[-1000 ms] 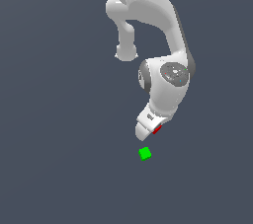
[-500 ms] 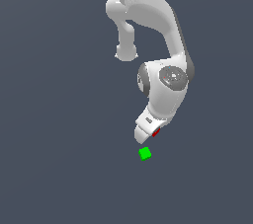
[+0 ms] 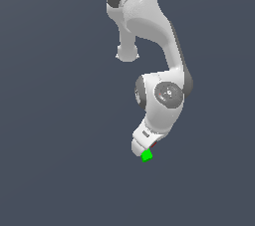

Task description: Stack the red cube on top of the green cube.

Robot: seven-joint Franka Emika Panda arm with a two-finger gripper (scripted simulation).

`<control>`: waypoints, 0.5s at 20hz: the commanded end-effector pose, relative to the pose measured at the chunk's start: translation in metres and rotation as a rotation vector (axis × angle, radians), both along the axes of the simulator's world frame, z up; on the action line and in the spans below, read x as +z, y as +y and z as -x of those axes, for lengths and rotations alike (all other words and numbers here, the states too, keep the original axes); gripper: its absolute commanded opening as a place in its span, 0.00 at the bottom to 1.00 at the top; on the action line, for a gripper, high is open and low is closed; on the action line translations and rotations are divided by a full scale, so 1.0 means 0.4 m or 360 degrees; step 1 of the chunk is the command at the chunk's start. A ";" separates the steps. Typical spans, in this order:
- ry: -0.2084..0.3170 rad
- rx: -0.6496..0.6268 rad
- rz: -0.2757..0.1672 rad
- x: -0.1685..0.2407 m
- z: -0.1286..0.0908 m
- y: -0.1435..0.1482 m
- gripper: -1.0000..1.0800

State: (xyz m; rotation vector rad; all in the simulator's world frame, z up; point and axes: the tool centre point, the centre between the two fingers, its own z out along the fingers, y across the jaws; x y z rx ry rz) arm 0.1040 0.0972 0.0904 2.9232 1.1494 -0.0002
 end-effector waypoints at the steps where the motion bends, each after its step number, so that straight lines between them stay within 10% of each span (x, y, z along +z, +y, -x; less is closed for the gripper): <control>1: -0.0001 0.0000 0.0000 -0.017 -0.025 -0.012 0.00; 10: 0.0000 0.0000 0.0000 -0.061 -0.089 -0.038 0.00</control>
